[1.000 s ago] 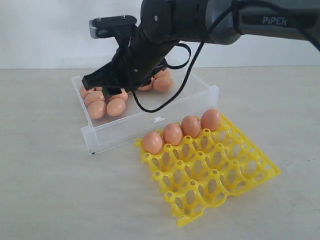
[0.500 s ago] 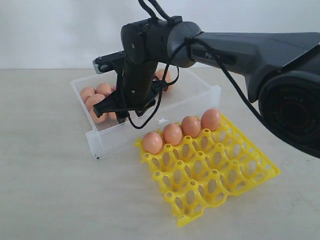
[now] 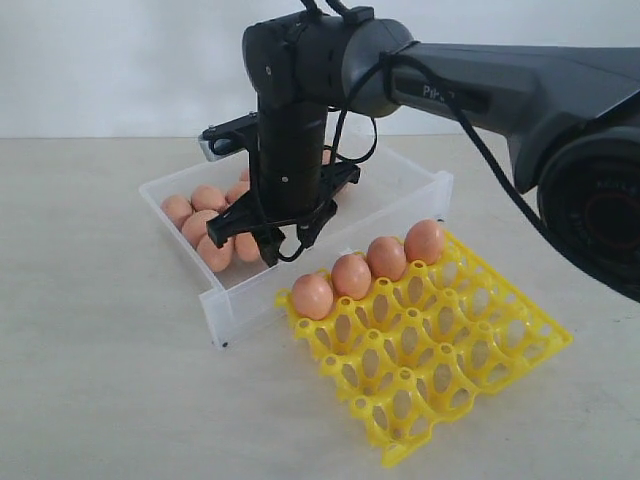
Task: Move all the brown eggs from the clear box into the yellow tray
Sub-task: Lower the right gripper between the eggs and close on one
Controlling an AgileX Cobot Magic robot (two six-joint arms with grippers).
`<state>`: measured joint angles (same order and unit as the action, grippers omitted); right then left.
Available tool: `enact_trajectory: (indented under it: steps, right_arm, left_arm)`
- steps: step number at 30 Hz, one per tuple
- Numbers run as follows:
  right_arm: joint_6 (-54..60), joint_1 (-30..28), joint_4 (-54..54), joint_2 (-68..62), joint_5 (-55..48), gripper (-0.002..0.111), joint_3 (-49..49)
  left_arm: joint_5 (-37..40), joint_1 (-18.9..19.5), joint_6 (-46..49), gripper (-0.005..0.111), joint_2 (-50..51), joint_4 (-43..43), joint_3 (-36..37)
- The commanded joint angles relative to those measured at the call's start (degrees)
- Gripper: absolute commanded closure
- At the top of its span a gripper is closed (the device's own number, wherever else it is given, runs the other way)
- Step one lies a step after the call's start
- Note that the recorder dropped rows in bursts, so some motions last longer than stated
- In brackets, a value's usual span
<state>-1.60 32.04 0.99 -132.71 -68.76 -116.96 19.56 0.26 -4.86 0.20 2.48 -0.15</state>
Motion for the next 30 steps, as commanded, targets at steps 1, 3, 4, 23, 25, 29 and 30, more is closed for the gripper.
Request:
enact_trajectory:
  steps: [1,3,4,23,25,29,30]
  right_arm:
    - [-1.53,-0.13,0.40,0.99,2.54,0.064,-0.37]
    - [-4.00,-0.13,2.10,0.99,6.29,0.064,-0.37]
    - [-5.57,-0.13,2.24,0.99,7.62,0.064,-0.37]
    - [-30.76,-0.71,3.65,-3.18,19.44,0.064,-0.37]
    - [-31.34,-1.13,3.65,-4.00,19.74,0.064,-0.37]
    - [-31.49,-2.34,4.25,-5.67,20.35,0.064,-0.37]
    - [-31.49,-2.74,4.39,-5.81,20.35,0.064,-0.37]
  left_arm:
    - [-0.23,0.17,-0.06,0.103,-0.20,-0.15,0.15]
    - [-0.23,0.17,-0.06,0.103,-0.20,-0.15,0.15]
    - [-0.23,0.17,-0.06,0.103,-0.20,-0.15,0.15]
    - [-0.23,0.17,-0.06,0.103,-0.20,-0.15,0.15]
    - [-0.23,0.17,-0.06,0.103,-0.20,-0.15,0.15]
    - [-0.23,0.17,-0.06,0.103,-0.20,-0.15,0.15]
    - [-0.23,0.17,-0.06,0.103,-0.20,-0.15,0.15]
